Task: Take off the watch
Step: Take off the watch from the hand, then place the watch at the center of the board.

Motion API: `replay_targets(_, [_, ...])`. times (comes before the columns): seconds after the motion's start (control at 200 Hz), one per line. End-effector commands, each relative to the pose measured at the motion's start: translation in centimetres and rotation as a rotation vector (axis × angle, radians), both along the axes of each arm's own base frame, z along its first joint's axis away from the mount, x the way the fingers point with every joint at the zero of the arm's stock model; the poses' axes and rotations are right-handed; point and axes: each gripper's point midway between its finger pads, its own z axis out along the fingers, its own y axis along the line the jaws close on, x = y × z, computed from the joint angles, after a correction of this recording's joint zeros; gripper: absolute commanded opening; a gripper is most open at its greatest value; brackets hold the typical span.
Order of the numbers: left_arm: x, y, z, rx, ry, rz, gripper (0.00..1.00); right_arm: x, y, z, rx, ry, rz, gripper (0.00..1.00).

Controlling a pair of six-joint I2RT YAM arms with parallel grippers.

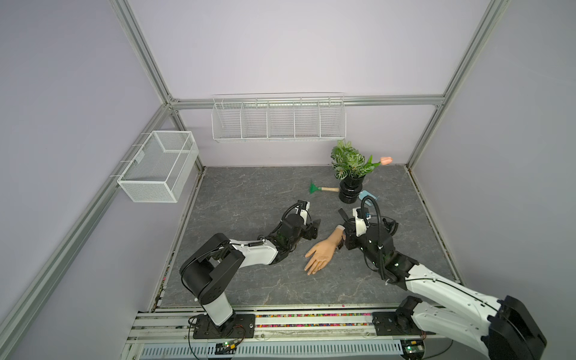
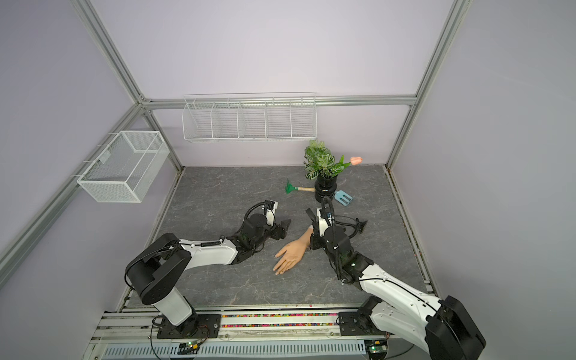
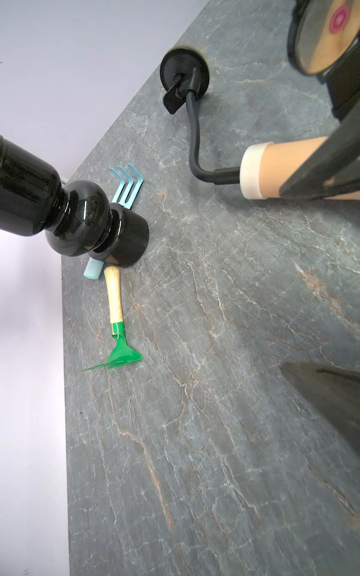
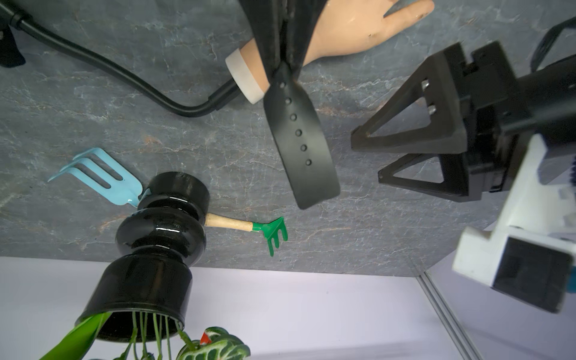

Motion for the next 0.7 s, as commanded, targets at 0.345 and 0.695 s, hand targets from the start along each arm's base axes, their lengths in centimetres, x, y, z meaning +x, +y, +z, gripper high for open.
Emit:
replay_targets(0.345, [-3.1, 6.6, 10.1, -0.179, -0.127, 0.137, 1.00, -0.7, 3.6, 10.8, -0.102, 0.058, 0.199, 0.07])
replay_targets(0.695, [-7.4, 16.0, 13.6, -0.121, -0.076, 0.349, 1.00, 10.6, 14.0, 8.4, -0.324, 0.176, 0.268, 0.07])
